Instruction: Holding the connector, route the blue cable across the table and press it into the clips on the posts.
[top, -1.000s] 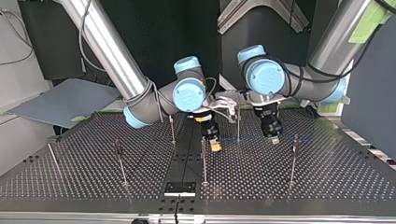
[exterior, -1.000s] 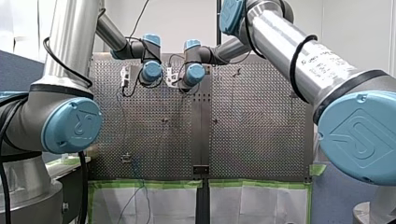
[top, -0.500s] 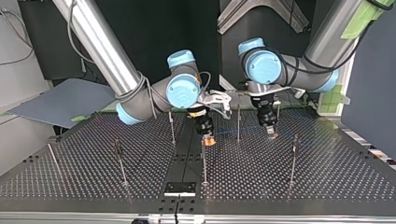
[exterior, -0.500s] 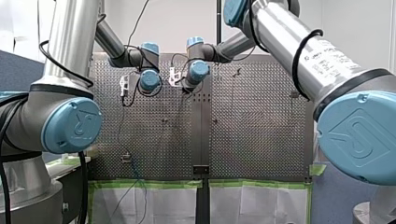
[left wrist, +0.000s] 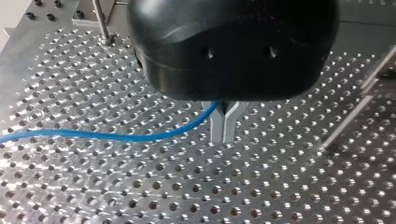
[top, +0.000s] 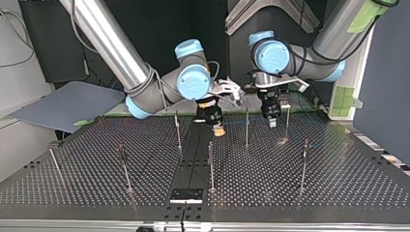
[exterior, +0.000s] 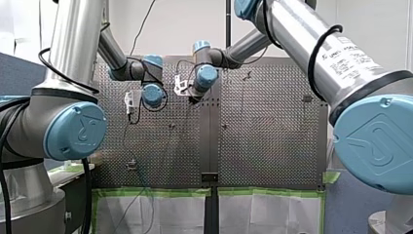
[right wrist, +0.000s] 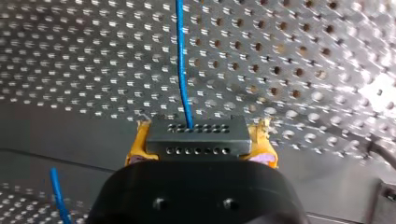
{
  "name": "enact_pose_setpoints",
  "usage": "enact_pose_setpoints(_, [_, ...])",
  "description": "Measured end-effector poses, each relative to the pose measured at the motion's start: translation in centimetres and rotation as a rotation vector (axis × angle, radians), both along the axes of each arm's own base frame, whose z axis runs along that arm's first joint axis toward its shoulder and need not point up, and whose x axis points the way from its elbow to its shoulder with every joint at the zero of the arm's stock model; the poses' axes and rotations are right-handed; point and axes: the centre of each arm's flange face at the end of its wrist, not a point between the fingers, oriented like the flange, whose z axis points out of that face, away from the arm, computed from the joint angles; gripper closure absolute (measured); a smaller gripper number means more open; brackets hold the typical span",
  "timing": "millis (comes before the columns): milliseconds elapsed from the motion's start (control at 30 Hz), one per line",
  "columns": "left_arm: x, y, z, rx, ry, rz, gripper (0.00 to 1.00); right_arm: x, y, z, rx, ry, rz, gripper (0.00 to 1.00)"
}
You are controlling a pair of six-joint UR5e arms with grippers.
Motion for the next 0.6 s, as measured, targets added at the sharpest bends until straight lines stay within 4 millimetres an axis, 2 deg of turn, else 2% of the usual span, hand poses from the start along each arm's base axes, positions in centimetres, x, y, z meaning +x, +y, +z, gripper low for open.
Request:
enact_pose_setpoints(133, [-0.6, 0.2, -1.8, -0.001, 0.015, 0.0, 1.0, -0.2, 0.6, -1.4, 0.016, 0.022, 0.003, 1.0])
enact_pose_setpoints(467, [-2.5, 0.5, -8.9, -0.011, 0.115, -0.022, 1.0, -1.3, 1.8, -5.1, 0.056, 0.071, 0.005, 1.0])
enact_pose_setpoints(600, [-3.3, 0.6, -10.4, -0.02, 0.126, -0.049, 1.0, -1.9, 2.0, -6.6, 0.073, 0.088, 0.002, 1.0])
